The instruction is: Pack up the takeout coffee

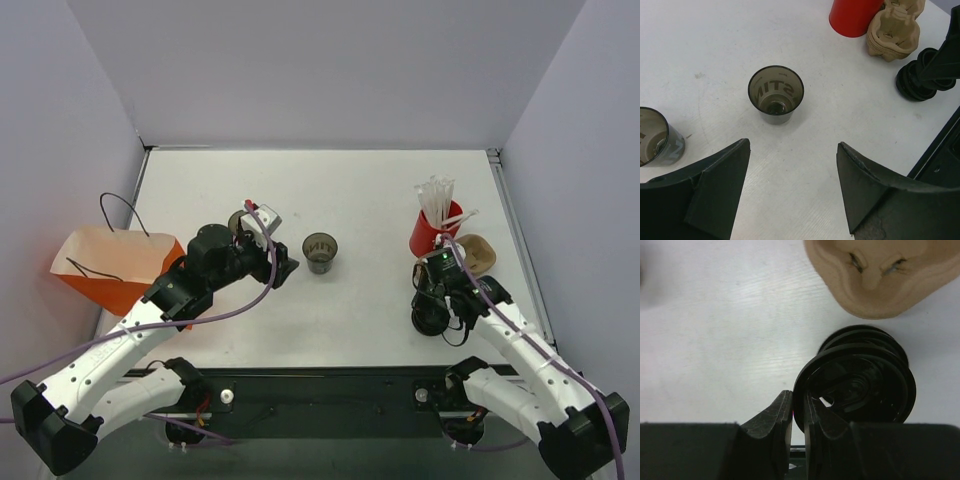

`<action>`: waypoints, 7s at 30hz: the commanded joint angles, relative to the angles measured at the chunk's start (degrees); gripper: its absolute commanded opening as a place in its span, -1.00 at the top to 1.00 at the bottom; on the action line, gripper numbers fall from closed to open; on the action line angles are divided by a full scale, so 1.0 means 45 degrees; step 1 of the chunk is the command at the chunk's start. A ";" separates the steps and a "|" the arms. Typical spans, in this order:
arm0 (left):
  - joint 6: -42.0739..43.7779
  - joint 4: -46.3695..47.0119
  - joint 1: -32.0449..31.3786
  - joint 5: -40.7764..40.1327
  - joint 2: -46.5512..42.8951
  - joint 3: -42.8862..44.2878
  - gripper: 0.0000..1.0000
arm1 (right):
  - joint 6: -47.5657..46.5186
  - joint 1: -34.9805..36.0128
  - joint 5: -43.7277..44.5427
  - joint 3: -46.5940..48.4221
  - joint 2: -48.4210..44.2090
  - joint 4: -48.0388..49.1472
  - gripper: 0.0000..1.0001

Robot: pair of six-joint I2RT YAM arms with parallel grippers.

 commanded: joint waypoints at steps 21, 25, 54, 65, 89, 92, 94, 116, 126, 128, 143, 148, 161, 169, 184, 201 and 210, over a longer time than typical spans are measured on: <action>-0.6773 0.6194 -0.0254 0.5611 -0.2059 -0.0716 -0.48 | 0.6115 -0.0036 -1.1207 0.0262 -0.4312 1.3080 0.72; -0.6308 0.5654 -0.0253 0.5065 -0.1884 -0.0502 -0.44 | 0.7227 -0.0036 -1.2203 0.0165 -0.4038 1.4334 0.73; -0.7050 0.9423 -0.3085 0.5458 0.1202 0.0632 -0.24 | 0.7701 0.0921 -1.1346 0.0047 -0.3413 1.5100 0.72; -0.6972 0.9482 -0.3300 0.4850 0.1515 0.0650 -0.18 | 0.7525 0.1038 -1.1054 0.0008 -0.3471 1.4748 0.72; -0.7246 0.9953 -0.3496 0.4187 0.1106 0.0201 1.00 | 0.6787 0.1156 -1.0585 -0.0149 -0.3705 1.3697 0.26; -0.6077 0.7381 -0.3476 0.3096 0.0968 0.0863 1.00 | 0.5075 0.1116 -0.9924 0.0533 -0.4134 1.1318 -0.08; -0.4808 0.4784 -0.3437 0.1793 0.0987 0.1699 1.00 | 0.4015 0.1117 -0.9201 0.1272 -0.4504 0.8663 -0.22; 0.0100 -0.7997 -0.2109 -0.4077 0.9618 1.0786 1.00 | -0.0209 0.1156 -0.4452 0.2801 -0.4820 0.1760 -0.97; -0.0038 -0.8682 -0.2187 -0.3725 1.1709 1.2095 1.00 | -0.0502 0.1155 -0.4217 0.2879 -0.4741 0.1448 -0.97; -0.0038 -0.8566 -0.2167 -0.3549 1.1924 1.2193 1.00 | -0.0561 0.1155 -0.4178 0.2976 -0.4722 0.1331 -0.97; -0.0077 -0.8682 -0.2167 -0.3333 1.2960 1.2506 0.96 | -0.0561 0.1156 -0.4002 0.3074 -0.4878 0.1135 -0.97; 0.0001 -0.8527 -0.2167 -0.3333 1.3116 1.2486 0.94 | -0.0561 0.1155 -0.4002 0.3113 -0.4878 0.1096 -0.96; 0.0021 -0.8506 -0.2167 -0.3509 1.3409 1.2721 0.91 | -0.0542 0.1175 -0.3983 0.2996 -0.4917 0.1076 -0.96; -0.0057 -0.8818 -0.2284 -0.3587 1.3234 1.3150 0.89 | -0.0522 0.1156 -0.4002 0.2957 -0.4878 0.1076 -0.96; -0.0077 -0.9405 -0.2402 -0.3568 1.3956 1.4010 0.83 | -0.0463 0.1175 -0.3963 0.2957 -0.5034 0.1037 -0.95; -0.0038 -0.9444 -0.2421 -0.3665 1.4366 1.4361 0.72 | -0.0580 0.1175 -0.3924 0.3133 -0.5015 0.0823 -0.95; -0.0018 -0.9561 -0.2499 -0.3763 1.4620 1.4537 0.61 | -0.0639 0.1175 -0.3866 0.3269 -0.5054 0.0705 -0.95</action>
